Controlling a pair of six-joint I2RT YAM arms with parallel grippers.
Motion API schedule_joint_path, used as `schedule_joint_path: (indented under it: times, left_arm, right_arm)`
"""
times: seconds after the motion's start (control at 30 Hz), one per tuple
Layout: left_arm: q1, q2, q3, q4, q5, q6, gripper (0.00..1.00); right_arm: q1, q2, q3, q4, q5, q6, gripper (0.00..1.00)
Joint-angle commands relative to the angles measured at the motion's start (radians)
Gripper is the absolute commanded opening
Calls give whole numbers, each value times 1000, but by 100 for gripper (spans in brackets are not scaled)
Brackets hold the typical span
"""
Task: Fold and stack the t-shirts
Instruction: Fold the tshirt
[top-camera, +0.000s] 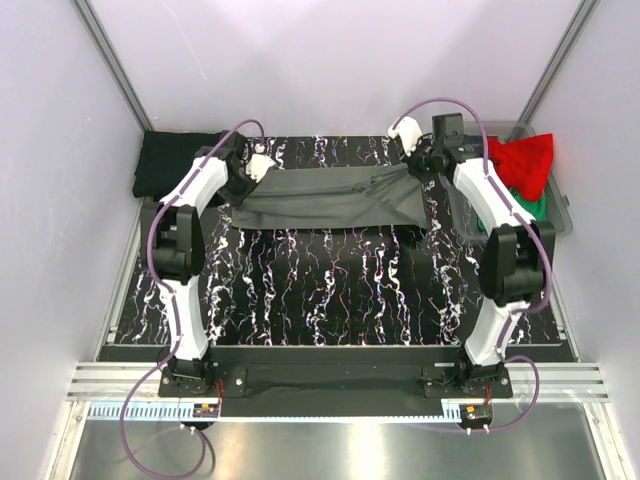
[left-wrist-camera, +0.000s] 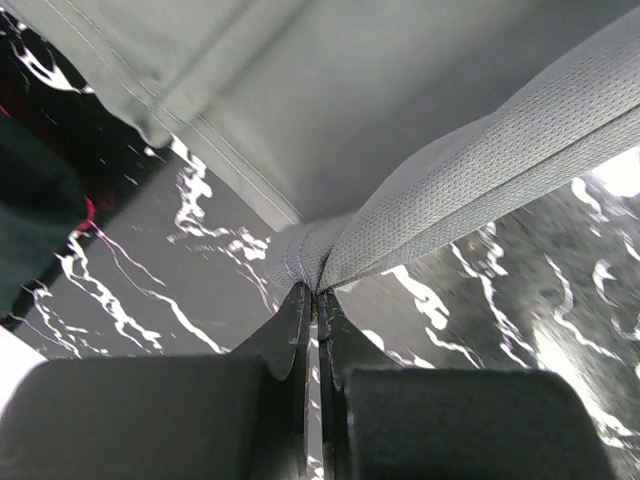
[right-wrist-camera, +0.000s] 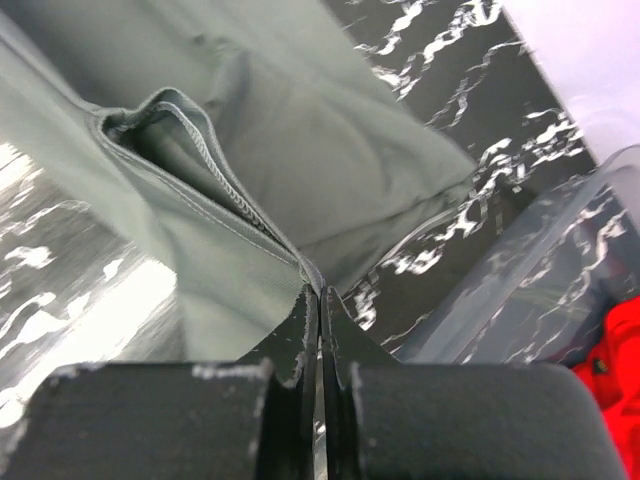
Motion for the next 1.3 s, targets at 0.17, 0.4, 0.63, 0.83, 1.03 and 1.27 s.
schedule_joint_path:
  times: [0.17,0.4,0.63,0.83,1.03,1.27]
  left_arm:
    - [21,120,206,-17,-62,18,0]
    - [21,226,363,-35,-87,24,0]
    - [21,278,432,-32,-120,16,11]
    - [21,239,507,32,-162,-77,46]
    - [-22,98,383,45,-128,-126,46]
    - [-47,82,142,39,-110,-93,35]
  right_arm:
    - [-8,208,242,30,52,-18,0]
    - [-8,351,394,29,65,-54,0]
    - [-8,502,562,27,88,-28,3]
    - [-10,492,696,27,193,118,35]
    - [-10,295,485,26,167,163,43]
    - [-16,148,116,-57,88,173,45]
